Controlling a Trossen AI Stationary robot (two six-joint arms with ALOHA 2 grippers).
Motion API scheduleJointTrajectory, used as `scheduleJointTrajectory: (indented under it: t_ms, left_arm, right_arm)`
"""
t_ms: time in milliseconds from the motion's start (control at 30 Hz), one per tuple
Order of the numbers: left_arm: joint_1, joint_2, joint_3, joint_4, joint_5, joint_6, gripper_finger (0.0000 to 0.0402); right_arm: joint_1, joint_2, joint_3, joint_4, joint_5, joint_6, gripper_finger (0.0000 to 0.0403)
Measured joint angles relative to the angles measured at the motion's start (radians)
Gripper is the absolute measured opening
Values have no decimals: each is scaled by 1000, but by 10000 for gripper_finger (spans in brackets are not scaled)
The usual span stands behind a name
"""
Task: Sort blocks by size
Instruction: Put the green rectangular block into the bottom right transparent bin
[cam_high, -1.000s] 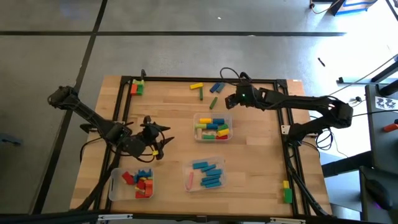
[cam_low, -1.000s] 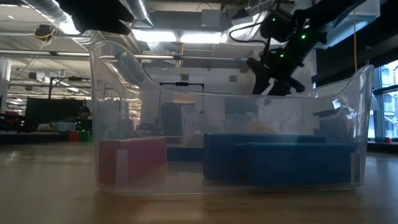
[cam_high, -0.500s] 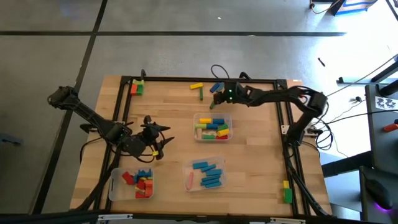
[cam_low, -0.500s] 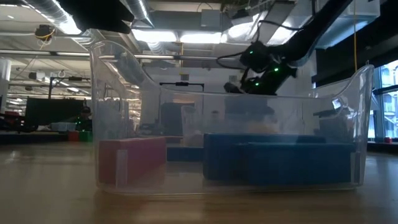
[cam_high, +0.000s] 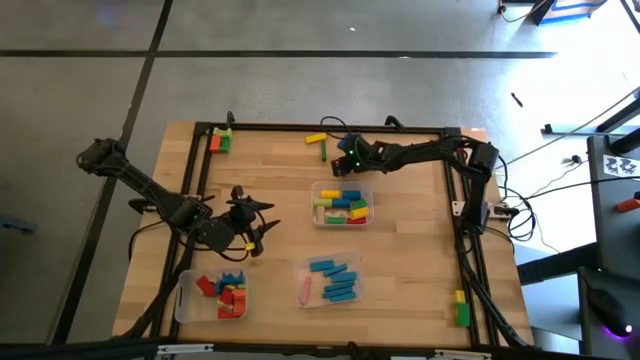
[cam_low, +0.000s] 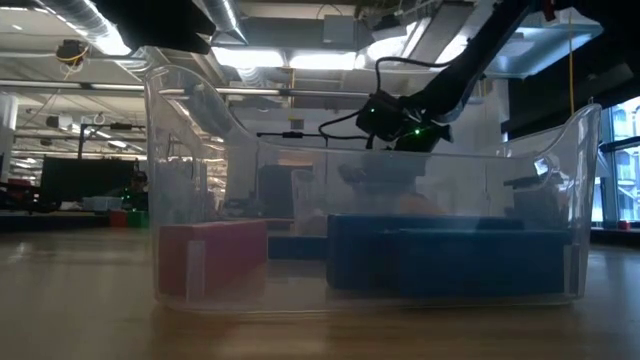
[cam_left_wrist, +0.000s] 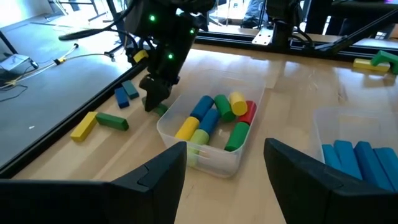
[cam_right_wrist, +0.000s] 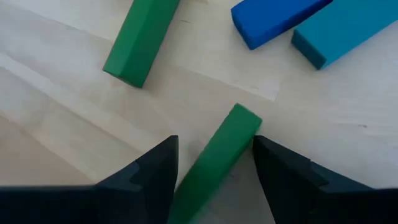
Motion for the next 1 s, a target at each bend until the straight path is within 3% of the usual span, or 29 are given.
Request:
scheduleJointTrajectory:
  t_ms: [333,633,1000]
  left_arm:
    - [0,0,0,-1,0,-7,210]
    - [0,0,0,-1,0,-2,210]
    - [-19,-2,0,8,0,37,210]
  right_arm:
    - [-2,13,3,-22,4,-5,194]
    - [-3,14,2,-47,25,-66,57]
    - [25,-53,-6,-91,85,-168,56]
